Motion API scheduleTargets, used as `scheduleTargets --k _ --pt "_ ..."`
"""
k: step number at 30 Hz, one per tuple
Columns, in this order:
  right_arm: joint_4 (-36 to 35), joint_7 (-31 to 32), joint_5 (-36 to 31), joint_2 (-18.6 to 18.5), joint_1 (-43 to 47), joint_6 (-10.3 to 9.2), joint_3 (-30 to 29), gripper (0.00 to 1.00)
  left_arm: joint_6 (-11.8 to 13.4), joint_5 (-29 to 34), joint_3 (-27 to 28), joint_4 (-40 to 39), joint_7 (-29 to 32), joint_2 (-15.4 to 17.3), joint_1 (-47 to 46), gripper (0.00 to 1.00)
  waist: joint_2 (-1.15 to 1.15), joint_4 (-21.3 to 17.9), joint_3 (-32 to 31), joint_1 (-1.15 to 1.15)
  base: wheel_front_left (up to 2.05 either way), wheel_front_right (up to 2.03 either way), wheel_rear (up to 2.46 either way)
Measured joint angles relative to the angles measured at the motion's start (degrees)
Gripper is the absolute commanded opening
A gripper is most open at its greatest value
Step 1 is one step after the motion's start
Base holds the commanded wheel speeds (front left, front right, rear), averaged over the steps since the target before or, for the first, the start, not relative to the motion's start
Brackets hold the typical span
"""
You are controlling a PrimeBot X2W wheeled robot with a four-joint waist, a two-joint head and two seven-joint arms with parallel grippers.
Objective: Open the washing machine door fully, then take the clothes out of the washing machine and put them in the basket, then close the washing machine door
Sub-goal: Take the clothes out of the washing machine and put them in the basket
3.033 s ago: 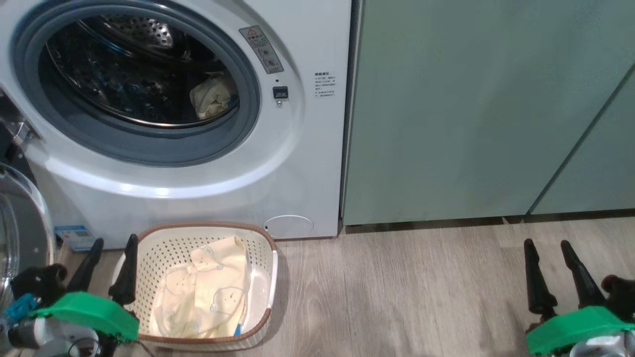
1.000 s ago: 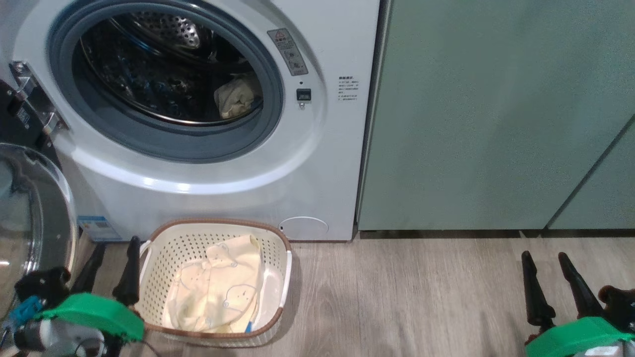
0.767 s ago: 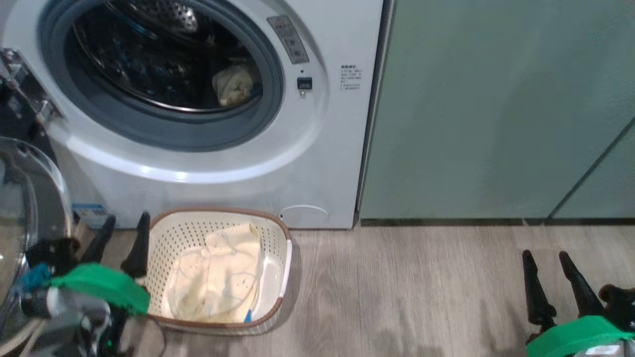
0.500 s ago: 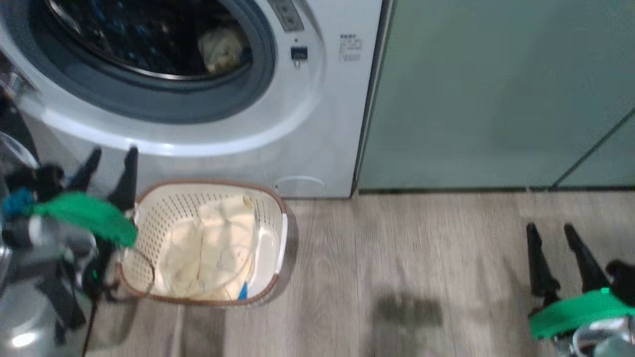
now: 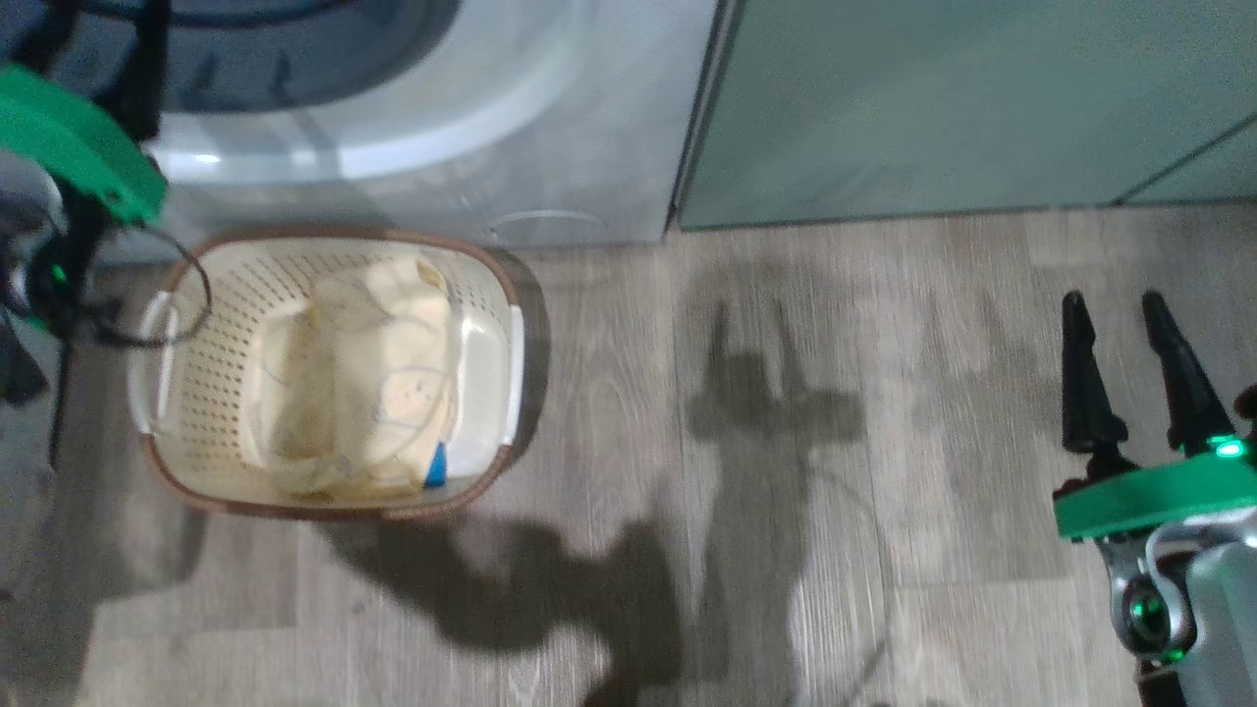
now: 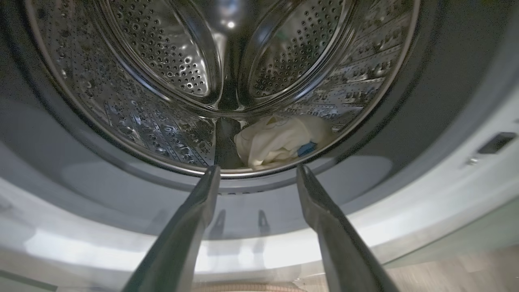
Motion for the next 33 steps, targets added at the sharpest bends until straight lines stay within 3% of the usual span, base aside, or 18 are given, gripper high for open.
scheduleTargets --k 11,33 --pt "-0.96 -0.01 0.00 1.40 -5.59 0.00 0.32 1.00 0.00 -2.85 -6.46 5.54 6.91 5.37 -17.30 1.00 0.00 -2.96 9.76 0.00 0.00 0.00 0.00" --pt "-1.99 -0.01 0.25 2.10 -10.98 0.00 2.41 1.00 0.01 -14.81 -20.51 14.41 24.39 9.94 -43.54 1.00 0.00 -7.69 21.59 -0.01 0.00 0.00 0.00"
